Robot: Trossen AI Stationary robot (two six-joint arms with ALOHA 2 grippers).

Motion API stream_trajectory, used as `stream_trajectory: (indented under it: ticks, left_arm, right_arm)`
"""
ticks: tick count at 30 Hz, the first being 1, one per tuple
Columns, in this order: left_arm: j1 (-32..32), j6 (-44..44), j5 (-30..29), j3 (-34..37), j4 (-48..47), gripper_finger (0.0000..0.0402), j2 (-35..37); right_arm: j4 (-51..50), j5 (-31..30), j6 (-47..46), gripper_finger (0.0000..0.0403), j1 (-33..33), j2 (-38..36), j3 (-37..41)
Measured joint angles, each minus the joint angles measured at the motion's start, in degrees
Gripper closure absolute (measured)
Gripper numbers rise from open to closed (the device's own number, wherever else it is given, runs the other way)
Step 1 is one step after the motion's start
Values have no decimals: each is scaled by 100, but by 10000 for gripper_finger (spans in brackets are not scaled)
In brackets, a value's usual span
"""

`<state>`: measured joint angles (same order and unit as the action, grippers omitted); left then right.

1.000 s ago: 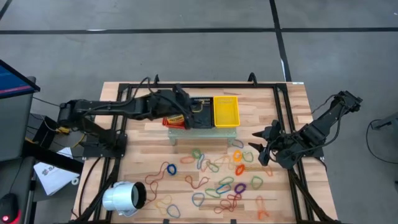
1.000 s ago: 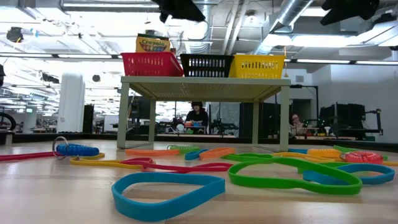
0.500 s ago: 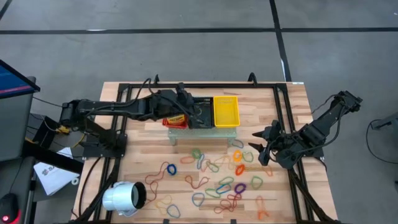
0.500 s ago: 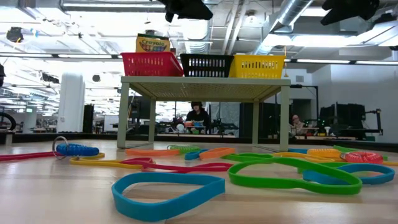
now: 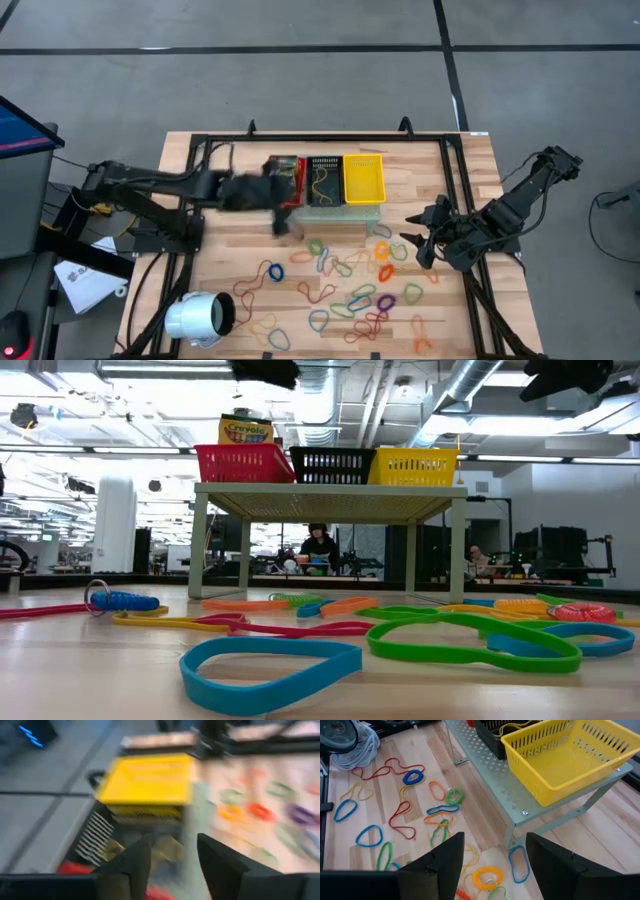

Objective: Pick & Place Office Desk Supplies
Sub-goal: Put the red rubber band into the black bin on the shelf

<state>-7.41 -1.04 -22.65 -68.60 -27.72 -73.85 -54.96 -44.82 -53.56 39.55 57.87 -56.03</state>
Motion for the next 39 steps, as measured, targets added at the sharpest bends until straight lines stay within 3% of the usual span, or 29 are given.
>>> stream_trajectory:
  ticks: [6,9,12,20,26,29,39]
  left_arm:
    - [-1757,-2207,-613,-2,-2063,218,107]
    - [-2493,-3239,-964,-2,-2541,219,-192]
    - [-2818,-3942,-1148,3,-2811,219,-600]
    - [-2291,-4448,-299,5,-3625,209,-1560]
    - [-2004,-4455,373,5,-3546,198,-1812]
    - [-2003,-4482,502,215,-3050,192,-1763]
    - [-2150,-5673,1295,1995,-1304,196,-1165]
  right_arm:
    - [-11,-7,2,194,18,104,0]
    - [-13,-7,0,194,17,204,0]
    - [6,-9,0,194,16,302,0]
    - [64,-7,-33,194,16,442,6]
    - [76,44,-106,194,22,448,4]
    - [72,103,-101,194,22,448,4]
    - [63,122,-45,194,22,448,4]
